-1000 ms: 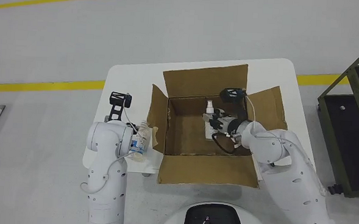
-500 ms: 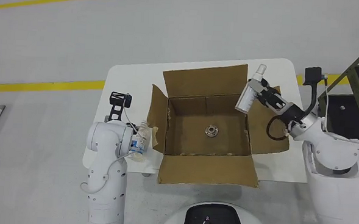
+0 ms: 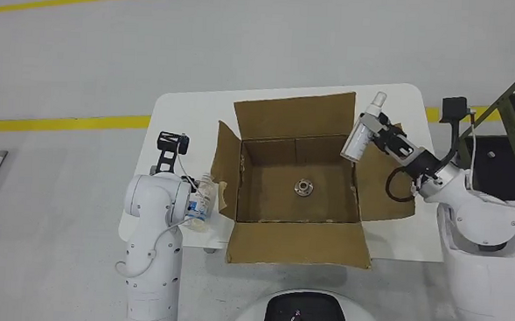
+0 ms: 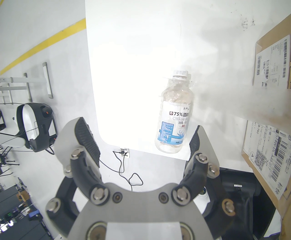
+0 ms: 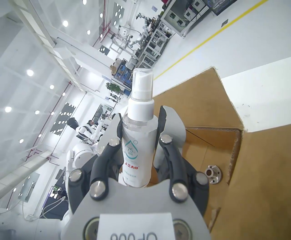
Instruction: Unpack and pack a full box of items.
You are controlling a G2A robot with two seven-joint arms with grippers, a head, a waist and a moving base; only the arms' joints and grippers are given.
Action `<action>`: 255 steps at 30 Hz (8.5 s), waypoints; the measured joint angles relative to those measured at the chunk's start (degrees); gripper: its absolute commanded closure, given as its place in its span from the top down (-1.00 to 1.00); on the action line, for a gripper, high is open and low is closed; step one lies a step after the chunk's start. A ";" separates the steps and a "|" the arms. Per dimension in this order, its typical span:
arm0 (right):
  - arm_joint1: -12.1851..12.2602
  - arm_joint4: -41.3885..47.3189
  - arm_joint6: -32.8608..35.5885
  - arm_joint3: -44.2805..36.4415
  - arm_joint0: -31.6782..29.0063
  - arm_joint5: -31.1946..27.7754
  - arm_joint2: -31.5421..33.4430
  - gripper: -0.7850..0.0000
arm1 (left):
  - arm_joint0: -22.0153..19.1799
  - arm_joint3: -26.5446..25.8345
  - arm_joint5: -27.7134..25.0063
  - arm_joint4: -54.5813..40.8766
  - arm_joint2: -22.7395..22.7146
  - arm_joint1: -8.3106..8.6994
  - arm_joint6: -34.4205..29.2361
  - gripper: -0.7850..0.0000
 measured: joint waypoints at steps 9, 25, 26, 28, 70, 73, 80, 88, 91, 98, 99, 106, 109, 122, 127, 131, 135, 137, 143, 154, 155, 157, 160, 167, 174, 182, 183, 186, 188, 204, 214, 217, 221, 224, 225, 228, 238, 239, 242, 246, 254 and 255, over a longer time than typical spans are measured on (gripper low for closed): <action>2.97 -11.57 2.13 -5.66 -0.32 -1.07 13.94 -1.00 | 0.00 0.00 0.00 0.00 0.00 0.00 0.00 1.00; 5.89 -42.84 10.21 0.77 -6.75 3.59 12.08 -1.00 | 0.00 0.00 0.00 0.00 0.00 0.00 0.00 1.00; 5.85 -43.74 9.91 1.66 -6.90 4.25 10.56 -1.00 | 0.00 0.00 0.00 0.00 0.00 0.00 0.00 1.00; 5.79 -45.13 9.63 2.98 -7.00 5.67 8.06 -1.00 | 0.00 0.00 0.00 0.00 0.00 0.00 0.00 1.00; 6.23 -59.33 16.80 14.72 -2.19 12.46 -8.30 -0.43 | 0.00 0.00 0.00 0.00 0.00 0.00 0.00 1.00; 6.34 -59.25 16.82 14.76 -2.10 12.51 -8.33 -0.22 | 0.00 0.00 0.00 0.00 0.00 0.00 0.00 1.00; 6.61 -58.57 17.07 13.34 -2.52 12.64 -7.86 0.11 | 0.00 0.00 0.00 0.00 0.00 0.00 0.00 1.00; 7.23 -55.28 17.91 7.71 -3.72 13.36 -3.51 0.25 | 0.00 0.00 0.00 0.00 0.00 0.00 0.00 1.00; 7.53 -51.95 17.20 5.03 -3.74 15.08 0.63 -0.28 | 0.00 0.00 0.00 0.00 0.00 0.00 0.00 1.00; 7.76 -34.85 7.85 -3.93 -4.95 12.37 10.36 -1.00 | 0.00 0.00 0.00 0.00 0.00 0.00 0.00 1.00; 7.72 -32.16 6.40 -5.40 -5.63 11.35 11.11 -1.00 | 0.00 0.00 0.00 0.00 0.00 0.00 0.00 1.00; 7.87 -21.72 4.36 -16.67 -10.79 2.54 8.96 -1.00 | 0.00 0.00 0.00 0.00 0.00 0.00 0.00 1.00; 8.11 -24.10 6.57 -19.32 -11.40 0.30 4.27 -1.00 | 0.00 0.00 0.00 0.00 0.00 0.00 0.00 1.00; 7.76 -51.72 11.65 -10.57 -2.16 7.52 -21.80 -1.00 | 0.00 0.00 0.00 0.00 0.00 0.00 0.00 1.00; 7.76 -51.47 11.66 -10.65 -2.22 7.43 -21.53 -1.00 | 0.00 0.00 0.00 0.00 0.00 0.00 0.00 1.00; 7.76 -51.49 11.66 -10.65 -2.22 7.43 -21.54 -1.00 | 0.00 0.00 0.00 0.00 0.00 0.00 0.00 1.00; 7.83 -51.91 11.03 -10.90 -2.56 6.62 -21.75 -1.00 | 0.00 0.00 0.00 0.00 0.00 0.00 0.00 1.00; 7.91 -53.51 10.94 -11.35 -2.35 5.63 -22.58 -1.00 | 0.00 0.00 0.00 0.00 0.00 0.00 0.00 1.00; 6.50 -59.54 14.10 -5.33 5.97 10.35 -32.06 -1.00 | 0.00 0.00 0.00 0.00 0.00 0.00 0.00 1.00; 1.87 -62.60 21.77 17.18 22.70 20.30 -46.69 -1.00 | 0.00 0.00 0.00 0.00 0.00 0.00 0.00 1.00; 1.45 -62.33 22.16 19.26 23.53 21.01 -47.37 -1.00 | 0.00 0.00 0.00 0.00 0.00 0.00 0.00 1.00; 0.86 -61.63 22.44 22.24 24.61 21.74 -48.18 -1.00 | 0.00 0.00 0.00 0.00 0.00 0.00 0.00 1.00; -0.01 -59.98 22.11 26.18 25.97 22.04 -49.09 -1.00 | 0.00 0.00 0.00 0.00 0.00 0.00 0.00 1.00; -0.18 -59.65 22.04 26.99 26.26 21.86 -49.29 -0.24 | 0.00 0.00 0.00 0.00 0.00 0.00 0.00 1.00; -0.18 -59.65 22.04 27.00 26.26 21.87 -49.29 -0.24 | 0.00 0.00 0.00 0.00 0.00 0.00 0.00 1.00; -0.36 -60.05 19.42 27.58 25.23 20.57 -49.03 1.00 | 0.00 0.00 0.00 0.00 0.00 0.00 0.00 1.00; -0.48 -59.89 19.39 28.04 25.40 20.48 -49.04 1.00 | 0.00 0.00 0.00 0.00 0.00 0.00 0.00 1.00; -0.98 -59.31 19.12 29.85 26.18 20.55 -49.18 1.00 | 0.00 0.00 0.00 0.00 0.00 0.00 0.00 1.00; -1.35 -58.56 19.23 31.38 26.81 20.28 -49.30 1.00 | 0.00 0.00 0.00 0.00 0.00 0.00 0.00 1.00; -3.96 -57.55 21.54 38.62 29.95 20.04 -51.54 0.04 | 0.00 0.00 0.00 0.00 0.00 0.00 0.00 1.00; -4.51 -58.87 22.32 39.34 29.70 20.16 -50.88 0.00 | 0.00 0.00 0.00 0.00 0.00 0.00 0.00 1.00; -4.75 -59.29 22.68 39.97 29.74 20.17 -50.81 -0.02 | 0.00 0.00 0.00 0.00 0.00 0.00 0.00 1.00; -5.06 -59.55 22.79 40.97 29.82 20.03 -50.73 -0.05 | 0.00 0.00 0.00 0.00 0.00 0.00 0.00 1.00; -5.32 -59.56 22.68 41.88 30.04 19.97 -50.58 -0.05 | 0.00 0.00 0.00 0.00 0.00 0.00 0.00 1.00; -5.40 -59.56 22.66 42.18 30.11 19.93 -50.54 -0.06 | 0.00 0.00 0.00 0.00 0.00 0.00 0.00 1.00; -5.69 -59.48 22.45 43.20 30.37 19.76 -50.47 -0.07 | 0.00 0.00 0.00 0.00 0.00 0.00 0.00 1.00; -6.78 -59.10 21.42 46.78 31.39 19.39 -50.42 -0.12 | 0.00 0.00 0.00 0.00 0.00 0.00 0.00 1.00; -6.89 -59.05 21.34 47.08 31.50 19.33 -50.44 -0.12 | 0.00 0.00 0.00 0.00 0.00 0.00 0.00 1.00; -7.23 -58.89 21.08 48.03 31.78 19.20 -50.50 -0.18 | 0.00 0.00 0.00 0.00 0.00 0.00 0.00 1.00; -7.65 -58.72 20.75 49.09 32.10 18.96 -50.55 -0.22 | 0.00 0.00 0.00 0.00 0.00 0.00 0.00 1.00; -8.35 -58.71 20.42 50.98 32.55 18.58 -50.46 -0.33 | 0.00 0.00 0.00 0.00 0.00 0.00 0.00 1.00; -8.42 -58.72 20.38 51.15 32.59 18.51 -50.46 -0.39 | 0.00 0.00 0.00 0.00 0.00 0.00 0.00 1.00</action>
